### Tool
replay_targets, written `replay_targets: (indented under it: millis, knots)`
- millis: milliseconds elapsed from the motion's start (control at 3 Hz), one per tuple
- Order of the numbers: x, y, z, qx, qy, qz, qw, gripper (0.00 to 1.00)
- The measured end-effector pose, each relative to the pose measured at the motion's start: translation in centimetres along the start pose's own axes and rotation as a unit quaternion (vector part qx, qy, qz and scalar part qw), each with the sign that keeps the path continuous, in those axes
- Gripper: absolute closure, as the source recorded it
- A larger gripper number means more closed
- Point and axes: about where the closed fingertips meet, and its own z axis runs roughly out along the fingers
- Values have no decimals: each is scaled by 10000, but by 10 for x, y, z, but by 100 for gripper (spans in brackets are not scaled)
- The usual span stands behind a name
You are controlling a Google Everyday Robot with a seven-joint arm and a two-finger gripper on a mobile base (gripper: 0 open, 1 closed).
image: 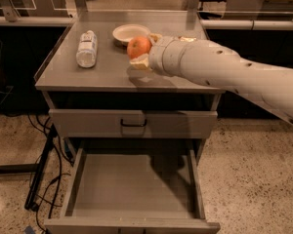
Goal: Pick orange from middle drawer and place on counter
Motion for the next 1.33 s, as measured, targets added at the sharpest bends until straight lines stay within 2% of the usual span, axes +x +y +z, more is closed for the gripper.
replay_targets:
  millis: [333, 667, 1000, 1333]
  knots:
    - [-9, 2, 5, -56, -79, -56, 9999, 100]
    - [-16, -4, 28, -96, -173, -25, 9998, 100]
    - [-5, -16, 53, -121, -79, 285, 9995, 100]
    - [15, -23, 56, -114, 125, 509, 9986, 100]
